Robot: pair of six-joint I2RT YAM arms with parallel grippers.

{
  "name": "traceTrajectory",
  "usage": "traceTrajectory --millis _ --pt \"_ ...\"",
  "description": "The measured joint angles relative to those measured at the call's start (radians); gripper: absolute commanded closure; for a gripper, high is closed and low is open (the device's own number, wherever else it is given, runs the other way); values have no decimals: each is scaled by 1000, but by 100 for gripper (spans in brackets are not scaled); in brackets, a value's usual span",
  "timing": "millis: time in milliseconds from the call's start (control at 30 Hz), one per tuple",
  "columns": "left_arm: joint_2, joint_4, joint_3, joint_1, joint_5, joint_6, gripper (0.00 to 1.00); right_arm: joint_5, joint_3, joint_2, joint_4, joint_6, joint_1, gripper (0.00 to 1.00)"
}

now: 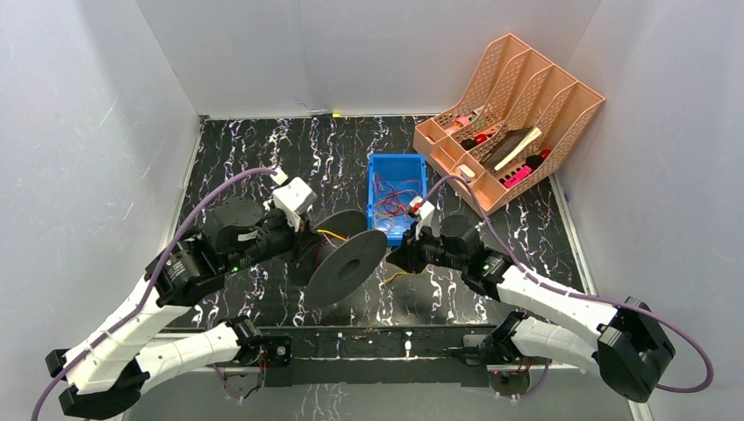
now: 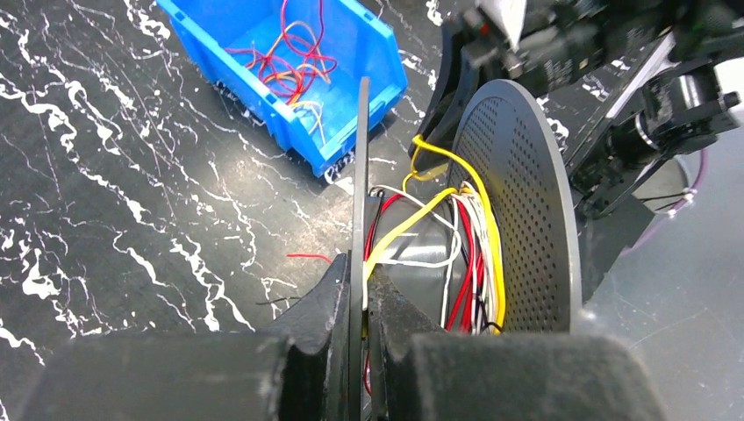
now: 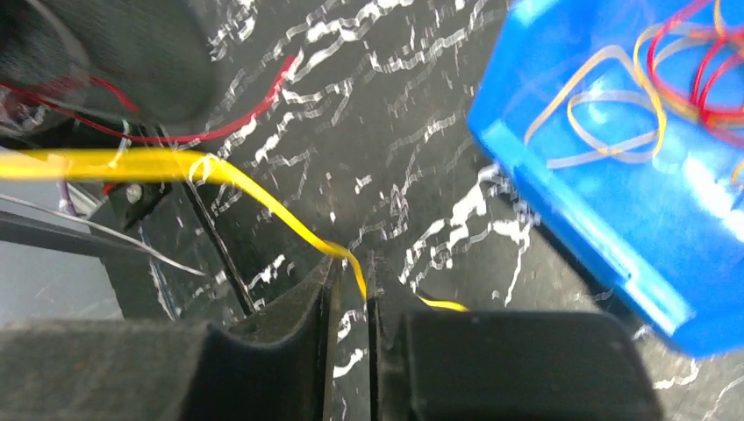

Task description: Wrap the cables

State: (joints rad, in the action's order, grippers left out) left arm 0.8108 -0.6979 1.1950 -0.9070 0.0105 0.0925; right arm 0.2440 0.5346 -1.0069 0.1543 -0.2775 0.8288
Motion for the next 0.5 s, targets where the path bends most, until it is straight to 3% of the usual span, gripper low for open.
traceTrajectory --millis 300,500 --pt "-43 13 35 0 -2 18 100 58 -94 4 45 -87 -16 55" --pt "-37 12 39 0 2 20 100 18 -101 135 8 -74 -16 48"
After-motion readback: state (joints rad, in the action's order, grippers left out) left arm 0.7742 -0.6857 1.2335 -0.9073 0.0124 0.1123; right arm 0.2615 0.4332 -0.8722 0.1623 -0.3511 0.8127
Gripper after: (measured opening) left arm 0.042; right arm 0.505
